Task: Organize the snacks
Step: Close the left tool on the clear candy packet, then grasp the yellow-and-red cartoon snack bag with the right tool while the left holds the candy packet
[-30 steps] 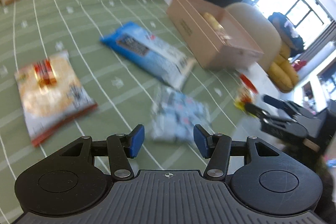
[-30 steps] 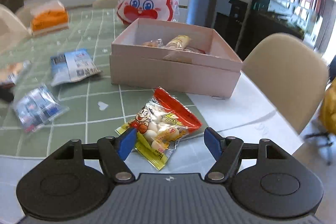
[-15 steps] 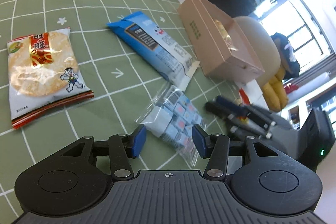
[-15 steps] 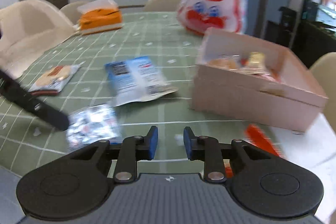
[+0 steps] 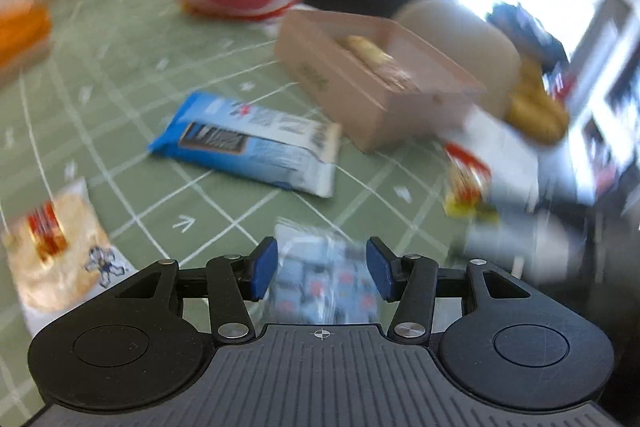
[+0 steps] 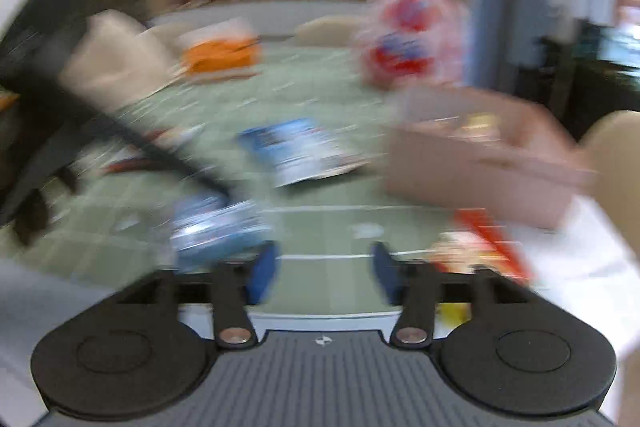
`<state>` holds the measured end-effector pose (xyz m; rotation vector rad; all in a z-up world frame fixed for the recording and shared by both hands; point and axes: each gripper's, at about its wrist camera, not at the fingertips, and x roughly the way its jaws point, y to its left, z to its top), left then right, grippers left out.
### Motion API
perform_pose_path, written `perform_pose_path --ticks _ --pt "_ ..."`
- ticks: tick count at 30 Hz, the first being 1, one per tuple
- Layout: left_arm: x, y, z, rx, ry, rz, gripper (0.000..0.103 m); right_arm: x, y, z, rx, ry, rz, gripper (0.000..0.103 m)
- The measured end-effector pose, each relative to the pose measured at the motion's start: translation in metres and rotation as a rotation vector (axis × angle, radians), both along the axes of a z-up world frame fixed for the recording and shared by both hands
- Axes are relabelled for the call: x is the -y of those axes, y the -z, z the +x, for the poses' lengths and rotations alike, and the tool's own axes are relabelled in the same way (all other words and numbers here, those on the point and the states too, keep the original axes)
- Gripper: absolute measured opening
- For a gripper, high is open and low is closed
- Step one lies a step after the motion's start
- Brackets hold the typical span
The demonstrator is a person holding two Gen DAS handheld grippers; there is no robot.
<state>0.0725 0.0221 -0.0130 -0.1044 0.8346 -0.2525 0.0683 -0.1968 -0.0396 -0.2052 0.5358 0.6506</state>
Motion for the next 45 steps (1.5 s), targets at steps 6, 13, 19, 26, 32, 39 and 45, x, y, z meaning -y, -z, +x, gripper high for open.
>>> perform_pose_path --ticks 6,13,19,26,32,39,45 --pt "0.034 0.004 -0.023 0.027 0.109 0.242 0.055 0.038 0.003 0.045 -0.110 0.275 0.100 0.073" --pt "0.043 0.007 -0.023 0.025 0.136 0.235 0.068 0.036 0.019 0.065 -0.152 0.348 0.147 0.073" --pt "0.048 0.008 -0.023 0.045 0.149 0.236 0.075 0.049 0.022 0.071 -0.207 0.375 0.192 0.073" --pt "0.033 0.018 -0.009 0.026 0.067 0.248 0.077 0.053 0.024 0.070 -0.218 0.380 0.227 0.075" --pt "0.019 0.024 -0.001 0.030 0.038 0.109 0.078 0.050 0.023 0.071 -0.215 0.370 0.210 0.079" --pt "0.033 0.031 -0.015 0.104 0.018 0.185 0.076 0.032 0.022 0.056 -0.200 0.280 0.114 0.079" --pt "0.017 0.028 -0.016 0.096 -0.043 0.081 0.071 0.010 0.021 0.043 -0.183 0.218 0.047 0.079"
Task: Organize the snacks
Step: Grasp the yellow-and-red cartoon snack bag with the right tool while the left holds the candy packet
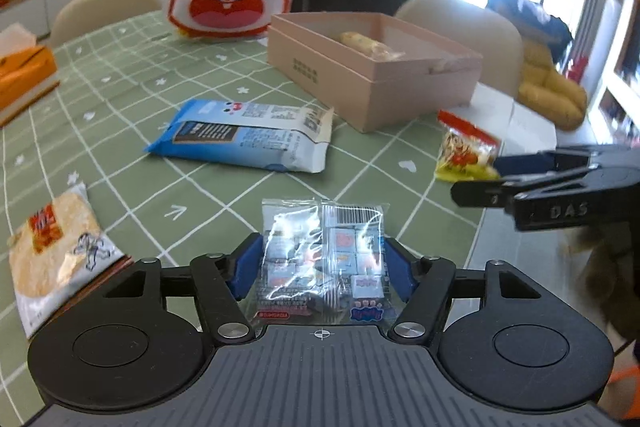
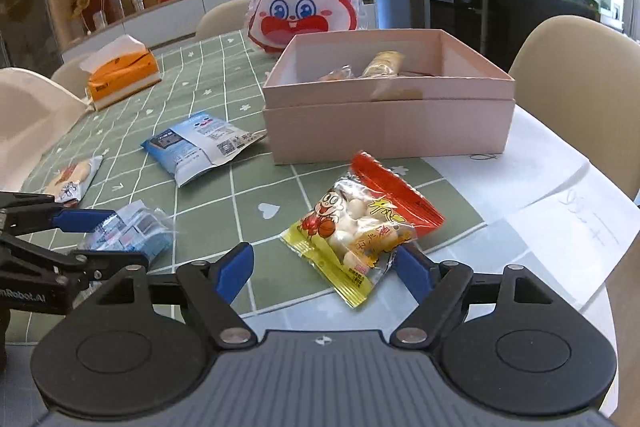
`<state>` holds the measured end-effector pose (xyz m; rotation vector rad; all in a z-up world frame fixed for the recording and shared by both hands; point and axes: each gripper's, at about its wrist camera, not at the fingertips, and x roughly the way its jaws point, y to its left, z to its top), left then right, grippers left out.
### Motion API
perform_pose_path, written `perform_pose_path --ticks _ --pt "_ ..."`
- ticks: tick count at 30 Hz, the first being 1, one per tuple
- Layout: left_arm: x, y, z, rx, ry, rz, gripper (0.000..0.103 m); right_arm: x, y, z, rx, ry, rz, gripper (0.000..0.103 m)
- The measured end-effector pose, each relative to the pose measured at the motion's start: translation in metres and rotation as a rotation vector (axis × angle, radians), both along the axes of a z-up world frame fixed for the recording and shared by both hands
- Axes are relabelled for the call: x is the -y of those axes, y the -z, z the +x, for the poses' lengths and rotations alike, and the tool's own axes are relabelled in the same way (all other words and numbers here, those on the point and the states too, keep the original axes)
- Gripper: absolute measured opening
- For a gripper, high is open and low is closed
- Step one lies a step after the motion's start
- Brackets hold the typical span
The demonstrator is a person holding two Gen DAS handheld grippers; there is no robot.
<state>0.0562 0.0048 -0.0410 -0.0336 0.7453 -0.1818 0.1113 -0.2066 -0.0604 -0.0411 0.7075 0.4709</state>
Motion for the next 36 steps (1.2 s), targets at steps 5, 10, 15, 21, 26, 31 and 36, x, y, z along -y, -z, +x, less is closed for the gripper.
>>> perform_pose_path --ticks 5,10,15,21,26,31,36 --pt "0.009 0.004 -0.007 0.035 0.003 0.057 0.071 -0.013 -0.002 0.015 -0.009 0.098 -0.067 0.079" --pt "0.009 0.003 -0.009 0.039 -0.001 0.055 0.071 -0.025 0.000 0.034 0.004 0.104 -0.112 0.078" --pt "0.009 0.004 -0.009 0.043 -0.001 0.061 0.071 -0.033 -0.002 0.016 0.023 -0.068 -0.104 0.067" --pt "0.011 0.004 -0.010 0.045 0.003 0.072 0.072 -0.023 -0.004 -0.025 0.052 -0.233 -0.136 0.074" --pt "0.011 0.004 -0.009 0.045 0.003 0.071 0.072 -0.003 -0.002 -0.027 0.015 -0.183 -0.100 0.088" --pt "0.011 0.004 -0.010 0.046 0.003 0.069 0.072 -0.001 -0.003 -0.018 -0.011 -0.108 -0.030 0.091" --pt "0.011 0.004 -0.010 0.047 0.003 0.070 0.072 -0.019 -0.003 -0.010 -0.014 -0.050 -0.043 0.091"
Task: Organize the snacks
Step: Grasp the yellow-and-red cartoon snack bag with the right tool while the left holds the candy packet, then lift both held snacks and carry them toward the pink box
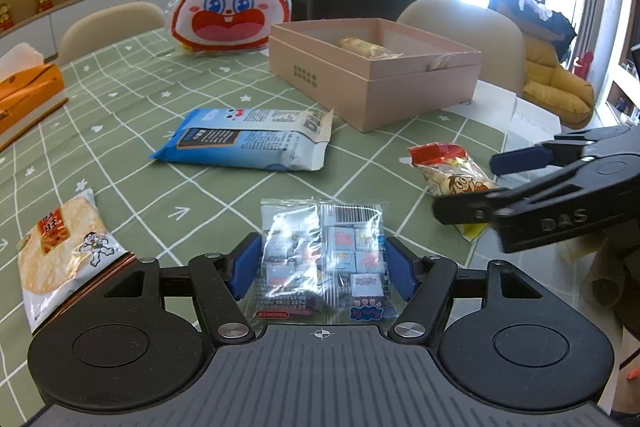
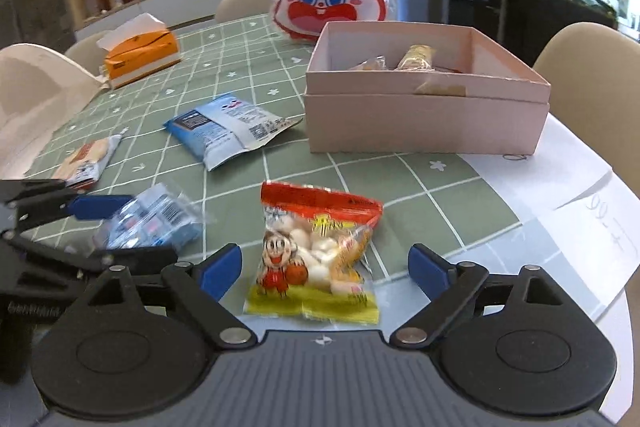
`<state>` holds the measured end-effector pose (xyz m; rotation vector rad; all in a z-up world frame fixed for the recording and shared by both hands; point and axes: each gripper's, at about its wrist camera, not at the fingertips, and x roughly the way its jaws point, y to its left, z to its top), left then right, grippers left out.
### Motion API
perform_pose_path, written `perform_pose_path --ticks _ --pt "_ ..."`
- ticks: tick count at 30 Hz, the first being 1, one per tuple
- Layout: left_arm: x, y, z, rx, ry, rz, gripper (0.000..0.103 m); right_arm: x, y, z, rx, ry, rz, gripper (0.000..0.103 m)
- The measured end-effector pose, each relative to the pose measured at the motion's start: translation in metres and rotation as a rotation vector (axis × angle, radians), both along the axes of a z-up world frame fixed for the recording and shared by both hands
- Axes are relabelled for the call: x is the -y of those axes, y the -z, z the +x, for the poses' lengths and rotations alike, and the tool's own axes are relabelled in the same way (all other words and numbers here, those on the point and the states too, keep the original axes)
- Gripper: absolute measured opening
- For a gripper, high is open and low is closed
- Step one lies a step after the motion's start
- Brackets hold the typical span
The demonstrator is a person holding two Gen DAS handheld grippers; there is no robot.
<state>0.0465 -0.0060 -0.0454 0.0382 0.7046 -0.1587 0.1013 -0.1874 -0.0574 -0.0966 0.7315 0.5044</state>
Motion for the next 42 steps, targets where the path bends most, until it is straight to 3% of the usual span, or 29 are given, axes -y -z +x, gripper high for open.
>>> perform_pose_path --ticks 3,5,15,20,23,26,30,32,34,36,40,42 --pt "0.000 0.000 0.000 0.000 0.000 0.000 0.072 -0.007 0.000 -0.001 0.017 0.000 -0.038 0.081" --pt "0.000 0.000 0.000 0.000 0.000 0.000 0.072 -0.008 -0.002 -0.006 0.035 -0.006 -0.053 0.059" --pt "0.003 -0.001 0.000 0.000 0.008 0.029 0.072 0.016 -0.018 -0.029 0.092 -0.021 -0.046 0.055" --pt "0.012 -0.005 -0.006 0.021 0.031 0.063 0.066 0.040 -0.032 -0.037 0.133 -0.010 -0.038 0.055" --pt "0.012 -0.024 -0.011 0.054 0.039 -0.001 0.066 0.058 -0.046 -0.038 0.183 -0.007 -0.037 0.055" --pt "0.016 -0.068 -0.005 0.139 0.036 -0.066 0.066 0.080 -0.083 -0.033 0.282 0.002 -0.005 0.055" --pt "0.027 -0.141 0.033 0.279 0.036 -0.160 0.066 0.099 -0.155 -0.010 0.474 -0.006 0.056 0.056" --pt "0.036 -0.166 0.067 0.307 0.025 -0.161 0.066 0.099 -0.181 0.015 0.487 -0.007 0.067 0.056" --pt "0.045 -0.179 0.114 0.279 -0.007 -0.157 0.066 0.096 -0.200 0.050 0.466 0.006 0.070 0.056" --pt "0.046 -0.178 0.164 0.192 -0.031 -0.190 0.066 0.094 -0.206 0.083 0.419 0.028 0.077 0.056" --pt "0.032 -0.141 0.233 0.043 -0.048 -0.369 0.066 0.095 -0.191 0.137 0.320 0.074 0.112 0.056" --pt "0.033 -0.115 0.252 0.009 -0.056 -0.371 0.066 0.093 -0.173 0.155 0.272 0.070 0.118 0.056"
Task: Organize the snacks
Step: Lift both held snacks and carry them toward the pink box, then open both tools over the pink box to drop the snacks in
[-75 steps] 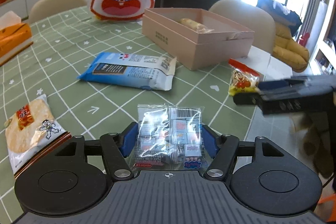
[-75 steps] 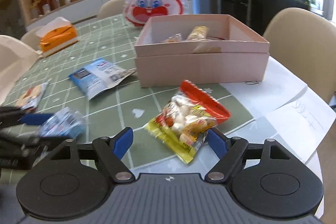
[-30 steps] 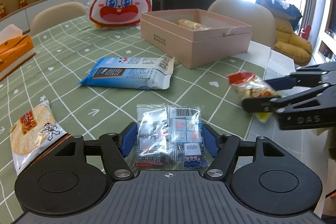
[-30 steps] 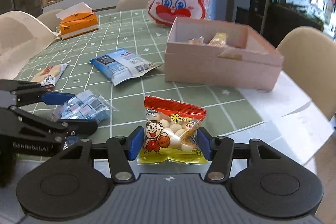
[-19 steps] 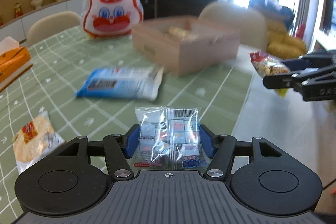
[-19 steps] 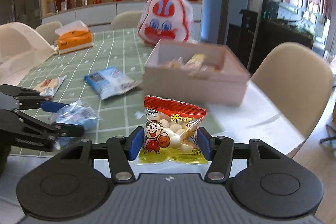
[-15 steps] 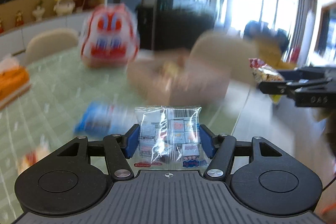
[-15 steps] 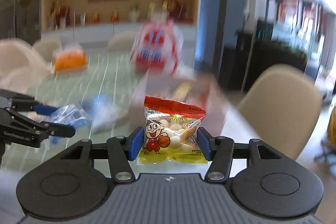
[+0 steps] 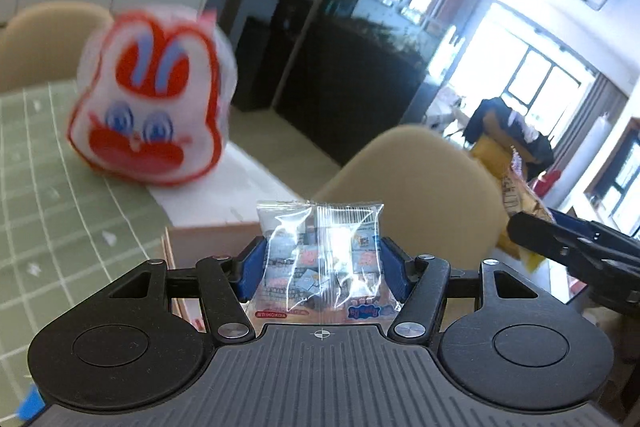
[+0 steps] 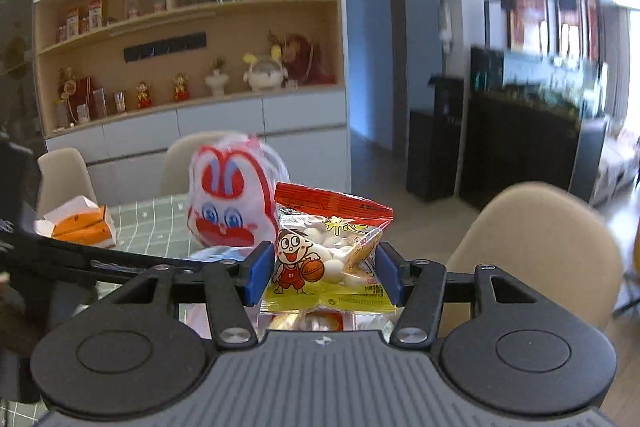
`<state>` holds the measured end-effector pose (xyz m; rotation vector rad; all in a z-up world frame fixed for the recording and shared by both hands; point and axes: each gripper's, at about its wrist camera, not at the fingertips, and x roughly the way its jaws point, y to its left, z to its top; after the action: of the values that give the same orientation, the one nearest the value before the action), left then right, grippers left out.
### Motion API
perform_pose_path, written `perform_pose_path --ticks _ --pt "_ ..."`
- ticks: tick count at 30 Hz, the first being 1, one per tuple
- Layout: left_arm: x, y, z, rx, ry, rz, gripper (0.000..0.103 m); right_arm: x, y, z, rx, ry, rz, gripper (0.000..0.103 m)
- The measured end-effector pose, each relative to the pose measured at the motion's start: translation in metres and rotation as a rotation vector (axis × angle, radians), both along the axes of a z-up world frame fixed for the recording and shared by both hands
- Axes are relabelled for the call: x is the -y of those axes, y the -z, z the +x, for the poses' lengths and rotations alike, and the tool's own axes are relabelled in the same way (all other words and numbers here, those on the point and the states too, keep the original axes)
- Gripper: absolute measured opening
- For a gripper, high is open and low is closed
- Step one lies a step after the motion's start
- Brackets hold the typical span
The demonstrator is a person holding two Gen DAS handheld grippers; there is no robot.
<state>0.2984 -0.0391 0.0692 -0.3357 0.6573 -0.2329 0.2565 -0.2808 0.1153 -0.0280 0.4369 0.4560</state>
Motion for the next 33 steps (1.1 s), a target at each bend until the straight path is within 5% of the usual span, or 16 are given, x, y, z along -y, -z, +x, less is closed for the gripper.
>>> perform_pose_path --ticks 4,8,13,18,26,33 --pt "0.004 0.045 0.034 -0.118 0.069 -0.004 0.066 -0.015 0.045 0.023 -0.093 -0.030 -0.048 0.056" --pt "-0.001 0.058 0.047 -0.094 0.064 -0.050 0.066 -0.032 0.085 0.040 -0.174 -0.053 -0.104 0.056" --pt "0.018 0.062 0.041 -0.107 0.134 0.106 0.066 -0.049 0.110 0.052 -0.279 -0.118 -0.121 0.064" --pt "0.017 0.041 0.015 0.034 0.085 0.145 0.065 -0.048 0.110 0.041 -0.261 -0.102 -0.128 0.068" --pt "-0.017 0.023 -0.030 0.038 0.071 0.011 0.065 -0.040 0.093 0.001 -0.182 -0.048 -0.188 0.071" --pt "-0.071 0.024 -0.110 -0.001 -0.037 0.104 0.064 -0.064 0.079 -0.031 -0.134 -0.109 -0.175 0.075"
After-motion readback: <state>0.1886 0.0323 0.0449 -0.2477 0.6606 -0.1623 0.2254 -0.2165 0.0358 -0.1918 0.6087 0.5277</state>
